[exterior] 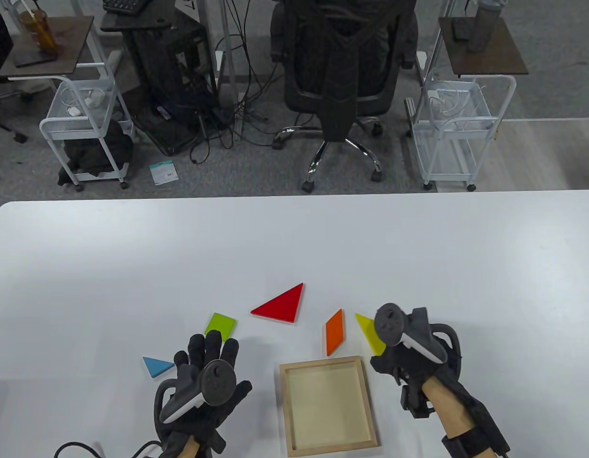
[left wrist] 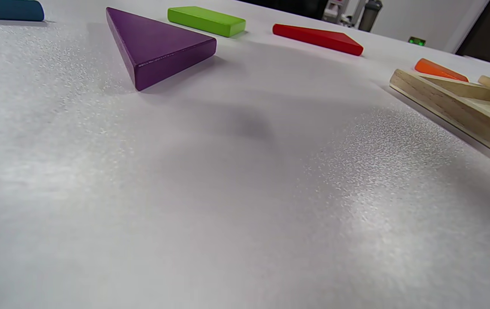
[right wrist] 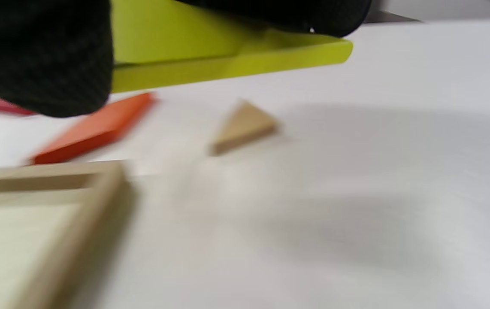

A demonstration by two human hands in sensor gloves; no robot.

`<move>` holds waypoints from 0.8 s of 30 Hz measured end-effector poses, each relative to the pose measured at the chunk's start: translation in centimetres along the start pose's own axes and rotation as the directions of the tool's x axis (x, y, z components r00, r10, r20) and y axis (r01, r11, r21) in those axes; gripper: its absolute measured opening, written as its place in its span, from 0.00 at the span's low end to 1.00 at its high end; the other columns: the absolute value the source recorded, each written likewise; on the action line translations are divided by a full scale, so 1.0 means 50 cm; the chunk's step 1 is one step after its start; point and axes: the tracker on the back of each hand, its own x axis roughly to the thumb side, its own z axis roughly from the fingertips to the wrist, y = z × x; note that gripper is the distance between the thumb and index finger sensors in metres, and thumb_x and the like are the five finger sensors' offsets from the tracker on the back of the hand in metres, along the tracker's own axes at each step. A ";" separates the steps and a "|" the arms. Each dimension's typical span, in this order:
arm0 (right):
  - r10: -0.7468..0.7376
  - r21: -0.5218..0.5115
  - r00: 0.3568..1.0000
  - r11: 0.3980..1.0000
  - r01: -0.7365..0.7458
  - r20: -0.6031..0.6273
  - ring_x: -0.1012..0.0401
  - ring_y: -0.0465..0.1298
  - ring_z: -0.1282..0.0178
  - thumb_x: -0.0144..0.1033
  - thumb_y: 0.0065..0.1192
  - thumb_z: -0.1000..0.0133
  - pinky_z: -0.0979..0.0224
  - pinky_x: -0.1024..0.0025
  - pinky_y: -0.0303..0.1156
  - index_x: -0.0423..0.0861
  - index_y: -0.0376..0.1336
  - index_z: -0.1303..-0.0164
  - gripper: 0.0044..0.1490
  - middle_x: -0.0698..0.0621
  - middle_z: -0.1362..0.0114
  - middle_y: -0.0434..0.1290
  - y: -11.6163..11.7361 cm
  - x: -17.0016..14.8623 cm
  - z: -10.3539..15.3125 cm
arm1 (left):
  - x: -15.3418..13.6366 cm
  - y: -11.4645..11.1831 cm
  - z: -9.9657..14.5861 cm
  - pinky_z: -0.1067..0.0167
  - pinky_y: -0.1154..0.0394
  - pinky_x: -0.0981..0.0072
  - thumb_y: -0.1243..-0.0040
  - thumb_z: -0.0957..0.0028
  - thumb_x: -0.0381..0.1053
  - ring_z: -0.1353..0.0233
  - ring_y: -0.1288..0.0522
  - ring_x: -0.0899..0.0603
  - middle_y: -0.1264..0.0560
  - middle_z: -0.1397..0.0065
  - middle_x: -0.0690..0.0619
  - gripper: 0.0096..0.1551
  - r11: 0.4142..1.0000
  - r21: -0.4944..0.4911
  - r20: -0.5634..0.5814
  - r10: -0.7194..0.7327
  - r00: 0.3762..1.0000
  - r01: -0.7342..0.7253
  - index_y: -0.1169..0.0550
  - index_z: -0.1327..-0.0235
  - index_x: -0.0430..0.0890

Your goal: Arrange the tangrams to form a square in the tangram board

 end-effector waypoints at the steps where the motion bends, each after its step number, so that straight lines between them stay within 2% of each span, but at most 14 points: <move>1: 0.030 -0.006 0.998 1.000 -0.030 0.050 0.47 0.60 0.26 0.58 0.72 0.66 0.24 0.53 0.63 0.49 0.44 0.25 0.64 0.46 0.22 0.53 0.003 0.027 0.006 | 0.000 0.000 0.000 0.36 0.77 0.29 0.66 0.40 0.68 0.28 0.83 0.29 0.82 0.26 0.39 0.49 1.000 0.000 -0.002 0.000 1.000 0.000 0.72 0.26 0.50; 4: 0.152 -0.006 0.975 0.988 -0.153 0.164 0.47 0.61 0.27 0.59 0.71 0.66 0.26 0.55 0.64 0.49 0.45 0.25 0.64 0.46 0.22 0.53 0.029 0.112 0.029 | -0.002 0.001 0.000 0.36 0.77 0.29 0.66 0.40 0.68 0.28 0.83 0.29 0.82 0.26 0.39 0.49 1.000 0.001 -0.005 0.003 1.000 -0.003 0.72 0.26 0.50; 9: 0.309 -0.025 0.918 0.950 -0.312 0.249 0.47 0.61 0.27 0.59 0.70 0.66 0.27 0.56 0.65 0.48 0.45 0.25 0.64 0.45 0.23 0.53 0.077 0.183 0.048 | -0.004 0.000 0.000 0.36 0.77 0.29 0.66 0.40 0.68 0.28 0.83 0.29 0.82 0.26 0.39 0.49 1.000 -0.002 -0.008 0.004 1.000 -0.004 0.72 0.26 0.50; 12: 0.357 -0.029 0.898 0.932 -0.362 0.255 0.47 0.60 0.26 0.59 0.70 0.66 0.27 0.56 0.65 0.48 0.45 0.25 0.63 0.45 0.23 0.53 0.094 0.198 0.047 | -0.003 -0.001 0.000 0.36 0.77 0.29 0.66 0.40 0.68 0.28 0.83 0.29 0.82 0.26 0.39 0.49 1.000 -0.006 -0.005 0.001 1.000 -0.001 0.72 0.26 0.50; 24: 0.338 0.004 0.907 0.937 -0.351 0.252 0.48 0.59 0.25 0.57 0.69 0.64 0.25 0.56 0.63 0.50 0.44 0.24 0.62 0.46 0.21 0.51 0.113 0.213 0.028 | -0.003 -0.002 -0.002 0.36 0.77 0.29 0.66 0.40 0.68 0.28 0.83 0.29 0.82 0.26 0.39 0.49 1.000 -0.014 -0.007 -0.002 1.000 0.002 0.72 0.26 0.50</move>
